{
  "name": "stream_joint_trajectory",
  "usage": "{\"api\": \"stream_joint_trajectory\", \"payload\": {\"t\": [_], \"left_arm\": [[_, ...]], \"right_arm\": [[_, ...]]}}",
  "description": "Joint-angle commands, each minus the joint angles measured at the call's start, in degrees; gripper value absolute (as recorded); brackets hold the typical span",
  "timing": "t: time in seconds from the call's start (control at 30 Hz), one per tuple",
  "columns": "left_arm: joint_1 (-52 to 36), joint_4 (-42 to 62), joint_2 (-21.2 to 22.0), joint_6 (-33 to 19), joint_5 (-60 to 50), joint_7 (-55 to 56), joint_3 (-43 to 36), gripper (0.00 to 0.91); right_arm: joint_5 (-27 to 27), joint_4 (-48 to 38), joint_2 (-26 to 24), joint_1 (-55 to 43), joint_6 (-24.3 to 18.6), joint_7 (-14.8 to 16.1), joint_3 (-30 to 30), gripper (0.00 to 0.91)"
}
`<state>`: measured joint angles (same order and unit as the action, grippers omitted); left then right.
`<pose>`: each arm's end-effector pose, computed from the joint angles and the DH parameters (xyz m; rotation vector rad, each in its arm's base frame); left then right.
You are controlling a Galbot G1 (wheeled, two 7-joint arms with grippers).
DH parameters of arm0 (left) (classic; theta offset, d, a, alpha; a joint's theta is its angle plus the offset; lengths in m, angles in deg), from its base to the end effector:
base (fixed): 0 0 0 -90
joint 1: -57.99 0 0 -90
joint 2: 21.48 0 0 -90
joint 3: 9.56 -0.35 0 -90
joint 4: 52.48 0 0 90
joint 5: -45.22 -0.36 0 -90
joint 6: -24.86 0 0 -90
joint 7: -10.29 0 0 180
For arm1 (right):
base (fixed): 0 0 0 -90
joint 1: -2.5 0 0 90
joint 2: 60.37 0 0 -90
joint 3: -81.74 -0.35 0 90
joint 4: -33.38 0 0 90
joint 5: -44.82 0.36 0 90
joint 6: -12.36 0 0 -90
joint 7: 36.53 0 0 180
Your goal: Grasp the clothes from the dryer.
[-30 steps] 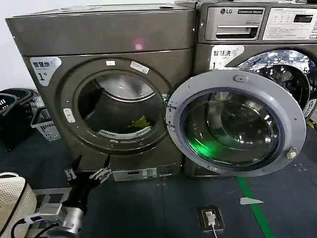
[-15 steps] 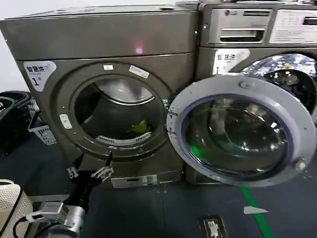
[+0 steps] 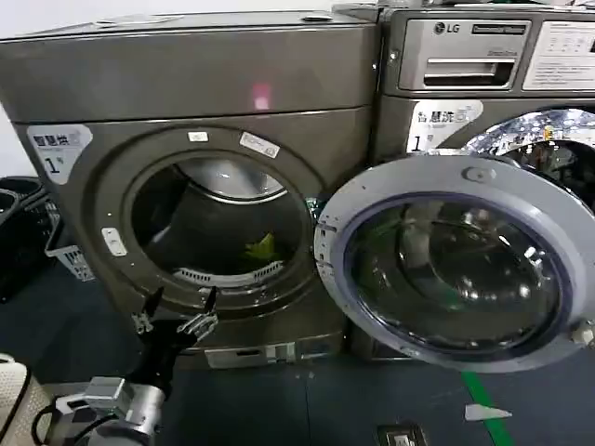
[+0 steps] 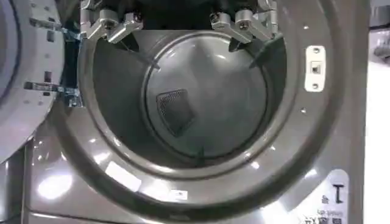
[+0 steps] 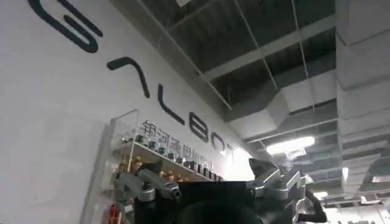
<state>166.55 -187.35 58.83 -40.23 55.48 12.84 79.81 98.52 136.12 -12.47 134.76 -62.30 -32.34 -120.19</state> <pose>0.2116 0.0134 -0.1714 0.1539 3.1258 -0.0090 -0.0852 -0.4231 0.1012 1.2084 2.1944 -0.4337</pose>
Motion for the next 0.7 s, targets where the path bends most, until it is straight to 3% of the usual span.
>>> {"api": "stream_joint_trajectory", "payload": {"t": [0.03,0.43,0.7], "left_arm": [[0.06,0.18,0.08,-0.12,0.01,-0.08,0.10,0.907],[-5.94,5.33,-0.51,-2.59,1.58,-1.32,-0.16,0.907],[-23.32,26.20,-0.70,-3.51,1.15,0.52,-5.48,0.907]], "right_arm": [[0.06,0.15,0.21,0.00,-0.05,0.08,-0.13,0.907],[-6.42,0.89,0.96,2.09,0.95,2.51,-2.37,0.907],[-6.35,0.88,0.92,3.91,-0.05,2.90,-4.33,0.907]]}}
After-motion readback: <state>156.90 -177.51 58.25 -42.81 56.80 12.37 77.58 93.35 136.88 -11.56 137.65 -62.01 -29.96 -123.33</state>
